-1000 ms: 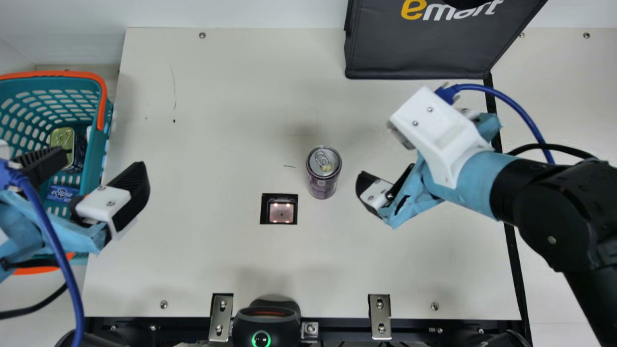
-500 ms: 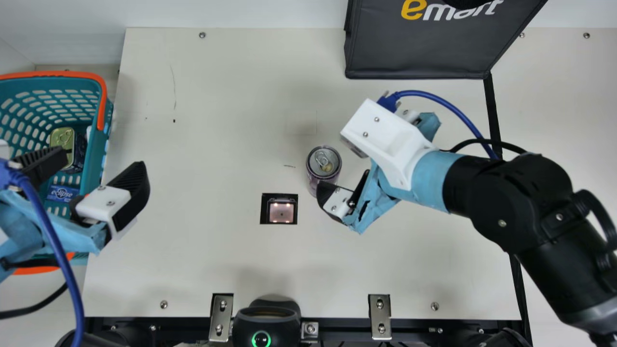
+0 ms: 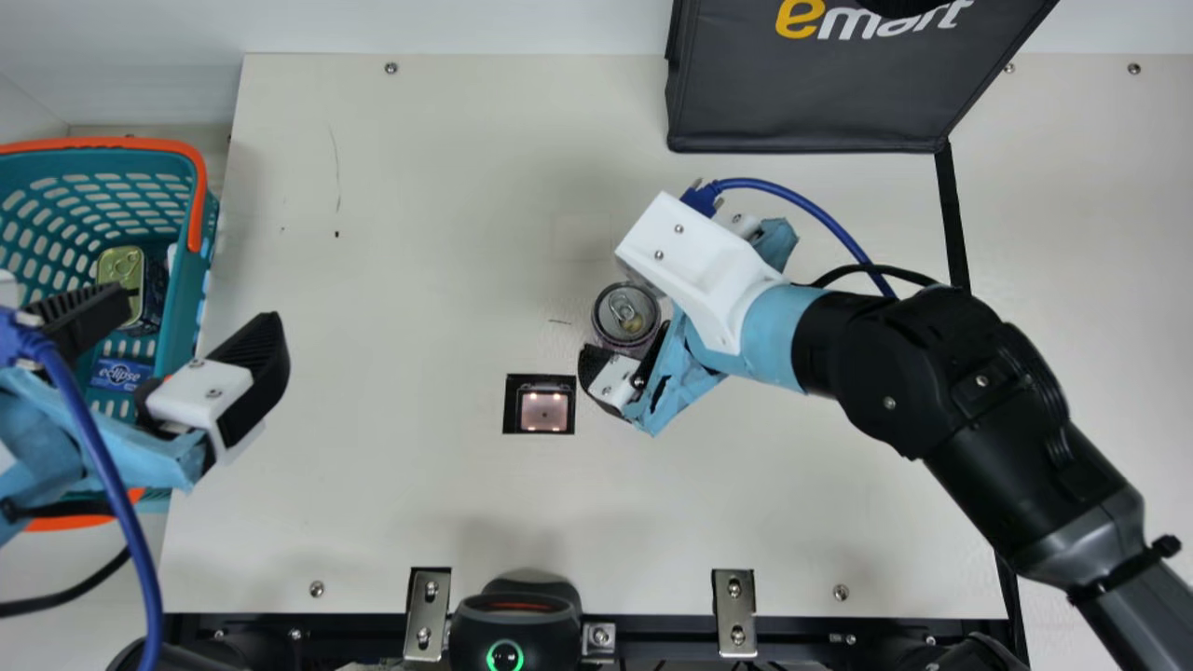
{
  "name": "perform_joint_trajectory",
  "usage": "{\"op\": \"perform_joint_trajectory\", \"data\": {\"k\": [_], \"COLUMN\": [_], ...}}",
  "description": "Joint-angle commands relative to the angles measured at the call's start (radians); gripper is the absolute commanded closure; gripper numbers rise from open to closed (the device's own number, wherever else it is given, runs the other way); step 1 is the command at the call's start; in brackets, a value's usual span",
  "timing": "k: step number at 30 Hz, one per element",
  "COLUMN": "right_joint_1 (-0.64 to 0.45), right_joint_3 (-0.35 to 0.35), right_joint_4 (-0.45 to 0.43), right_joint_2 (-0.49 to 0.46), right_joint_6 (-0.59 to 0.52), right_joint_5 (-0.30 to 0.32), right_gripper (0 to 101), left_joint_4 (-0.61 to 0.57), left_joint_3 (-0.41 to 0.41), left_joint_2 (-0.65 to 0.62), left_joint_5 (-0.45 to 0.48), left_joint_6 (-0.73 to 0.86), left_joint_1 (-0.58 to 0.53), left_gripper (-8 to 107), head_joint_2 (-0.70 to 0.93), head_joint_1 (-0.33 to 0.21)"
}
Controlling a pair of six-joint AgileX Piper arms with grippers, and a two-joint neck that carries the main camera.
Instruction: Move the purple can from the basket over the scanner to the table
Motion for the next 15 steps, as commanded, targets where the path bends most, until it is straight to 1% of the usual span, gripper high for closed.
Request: {"op": "perform_joint_trajectory", "data": {"k": [1,15], "right_joint_1": [0.001,0.015], "right_joint_3": [0.001,-0.002], "right_joint_4": [-0.002,-0.021], "right_joint_2": [0.008,0.072], "right_joint_6": [0.0,0.012], "right_joint_5": [-0.004,0.004], "right_gripper": [6,6], "left_joint_4": [0.0,0.0], "left_joint_3": [0.0,0.0], "left_joint_2": [0.0,0.0], "left_joint_5": [0.0,0.0], "left_joint_6": [0.0,0.0], "left_joint_1": [0.0,0.0], "left_gripper": [9,9], "head_joint_2": [0.002,0.002], "head_joint_1": [-0.03,-0.03]}}
